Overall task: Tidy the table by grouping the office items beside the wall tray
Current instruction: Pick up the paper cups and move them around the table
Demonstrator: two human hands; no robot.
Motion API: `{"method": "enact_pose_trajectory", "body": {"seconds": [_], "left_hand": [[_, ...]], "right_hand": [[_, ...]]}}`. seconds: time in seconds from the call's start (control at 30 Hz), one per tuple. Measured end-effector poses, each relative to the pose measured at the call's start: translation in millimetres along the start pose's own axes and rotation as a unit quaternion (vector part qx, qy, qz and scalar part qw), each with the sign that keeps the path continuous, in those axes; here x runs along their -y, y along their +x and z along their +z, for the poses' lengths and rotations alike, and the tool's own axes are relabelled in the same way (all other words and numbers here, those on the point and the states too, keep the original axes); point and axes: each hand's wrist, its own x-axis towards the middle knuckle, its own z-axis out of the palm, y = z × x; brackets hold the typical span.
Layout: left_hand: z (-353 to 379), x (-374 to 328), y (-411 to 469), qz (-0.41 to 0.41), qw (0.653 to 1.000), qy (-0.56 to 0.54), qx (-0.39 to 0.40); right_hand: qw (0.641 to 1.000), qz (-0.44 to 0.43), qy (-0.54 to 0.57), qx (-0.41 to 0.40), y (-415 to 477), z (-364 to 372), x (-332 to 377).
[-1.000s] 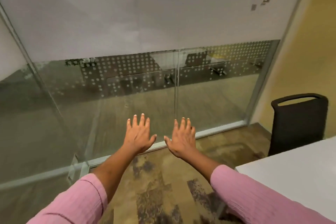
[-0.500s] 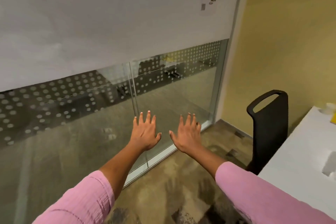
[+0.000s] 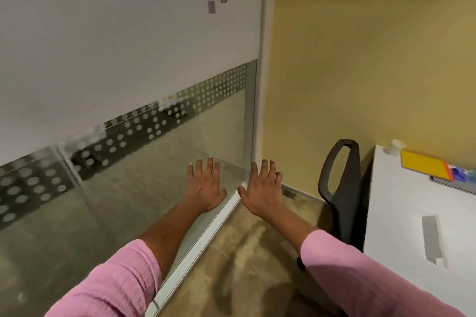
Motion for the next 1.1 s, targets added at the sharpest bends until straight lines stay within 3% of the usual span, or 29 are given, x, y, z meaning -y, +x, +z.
{"method": "enact_pose_trajectory", "body": {"seconds": [0.27, 0.47, 1.1], "left_hand": [[34, -16, 210, 0.137, 0.99, -0.009, -0.031], [41, -67, 349, 0.242, 0.969, -0.02, -0.047], [84, -391, 660, 0.47, 0.88, -0.069, -0.022]], "right_hand": [[0.992, 0.128, -0.015, -0.005, 157, 42, -62], [0.97, 0.236, -0.036, -0.034, 236, 48, -126], [0.881, 0.455, -0.106, -0.069, 404, 65, -444]]}}
